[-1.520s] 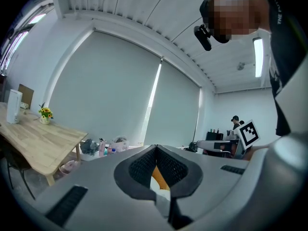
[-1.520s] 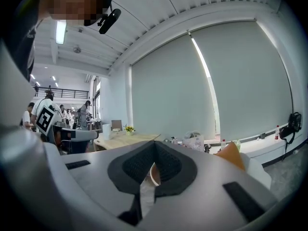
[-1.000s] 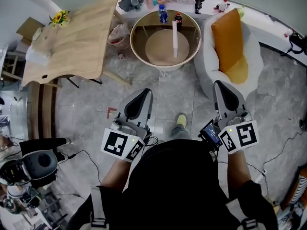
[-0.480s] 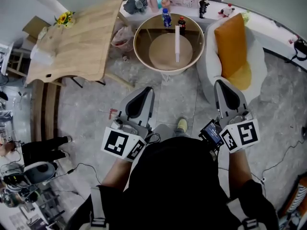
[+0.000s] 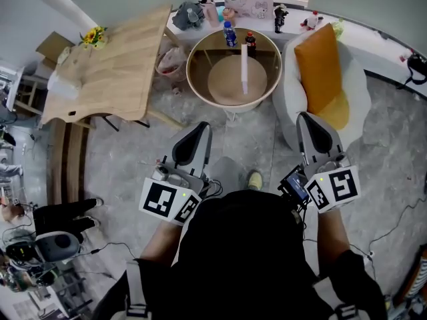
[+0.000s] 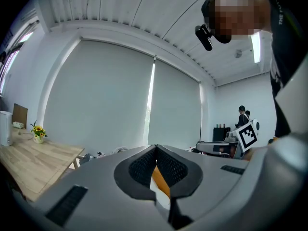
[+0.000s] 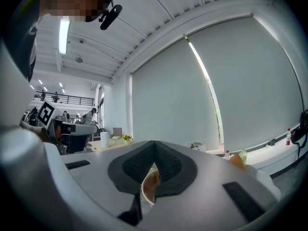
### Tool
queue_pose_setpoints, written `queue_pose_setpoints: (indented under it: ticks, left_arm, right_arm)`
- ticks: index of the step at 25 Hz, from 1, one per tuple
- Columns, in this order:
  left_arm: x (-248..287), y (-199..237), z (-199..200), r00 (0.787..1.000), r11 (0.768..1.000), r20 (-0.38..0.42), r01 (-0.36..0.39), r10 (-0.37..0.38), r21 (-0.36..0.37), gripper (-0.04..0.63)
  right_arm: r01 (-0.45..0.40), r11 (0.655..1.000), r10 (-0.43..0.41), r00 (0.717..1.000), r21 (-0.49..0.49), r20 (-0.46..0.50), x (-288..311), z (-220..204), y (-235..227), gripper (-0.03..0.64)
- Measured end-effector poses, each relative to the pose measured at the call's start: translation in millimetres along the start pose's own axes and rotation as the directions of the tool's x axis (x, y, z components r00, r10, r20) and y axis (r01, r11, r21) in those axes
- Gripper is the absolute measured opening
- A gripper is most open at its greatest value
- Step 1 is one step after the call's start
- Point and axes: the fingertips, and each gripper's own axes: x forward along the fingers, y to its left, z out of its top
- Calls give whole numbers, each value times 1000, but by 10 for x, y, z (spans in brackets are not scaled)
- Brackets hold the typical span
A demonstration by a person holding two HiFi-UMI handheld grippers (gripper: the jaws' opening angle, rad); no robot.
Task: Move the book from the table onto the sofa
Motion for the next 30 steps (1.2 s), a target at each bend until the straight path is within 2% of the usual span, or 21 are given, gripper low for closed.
queue_pose_setpoints:
  ticks: [9, 22, 30]
  left_arm:
    - [2, 23, 40, 1000, 1000, 23, 0, 0, 6, 12]
    - [72, 139, 23, 1000, 999, 25, 6, -5, -36, 12]
    - [155, 378, -28, 1000, 998, 19, -3, 5, -55, 12]
  right_arm:
    - [13, 1000, -13, 1000, -10, 10, -18, 17, -17, 12]
    - [0, 1000, -1, 1000, -23, -14, 132, 17, 25, 12]
    - [-8, 999, 7, 999, -31, -37, 366, -23, 41, 12]
